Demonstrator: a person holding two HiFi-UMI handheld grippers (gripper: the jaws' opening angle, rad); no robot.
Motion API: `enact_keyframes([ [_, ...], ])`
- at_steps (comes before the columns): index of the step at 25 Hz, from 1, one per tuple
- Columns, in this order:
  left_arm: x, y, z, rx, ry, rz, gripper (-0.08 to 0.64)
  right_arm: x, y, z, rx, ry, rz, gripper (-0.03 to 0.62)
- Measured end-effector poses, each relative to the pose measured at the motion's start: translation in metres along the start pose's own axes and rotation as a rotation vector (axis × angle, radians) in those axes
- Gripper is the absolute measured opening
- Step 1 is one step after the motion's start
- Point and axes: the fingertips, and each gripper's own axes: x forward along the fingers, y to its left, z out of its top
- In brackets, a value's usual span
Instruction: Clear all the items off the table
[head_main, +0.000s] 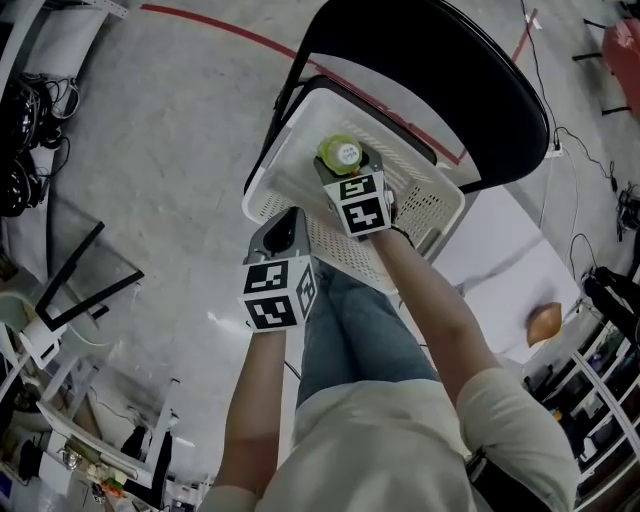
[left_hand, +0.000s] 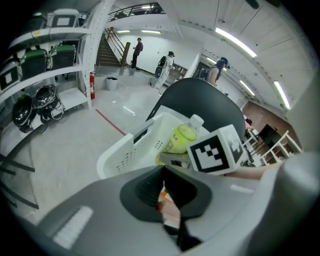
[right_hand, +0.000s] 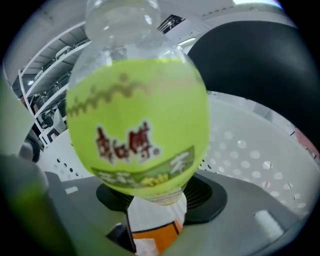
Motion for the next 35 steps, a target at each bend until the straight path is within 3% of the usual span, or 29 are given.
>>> enact_keyframes([
  [14,0.017,-0.001,-0.004,-0.004,0.045,-0.019,0.008,0.053,-0.01,-0.003,-0.007,0.018,-0.005,0.272],
  [35,0.015,-0.001,-0.004,-0.018,0.03,-0.031,0.009,0.068,-0.007,-0.011,-0.037,0.06,0.023,0.308],
])
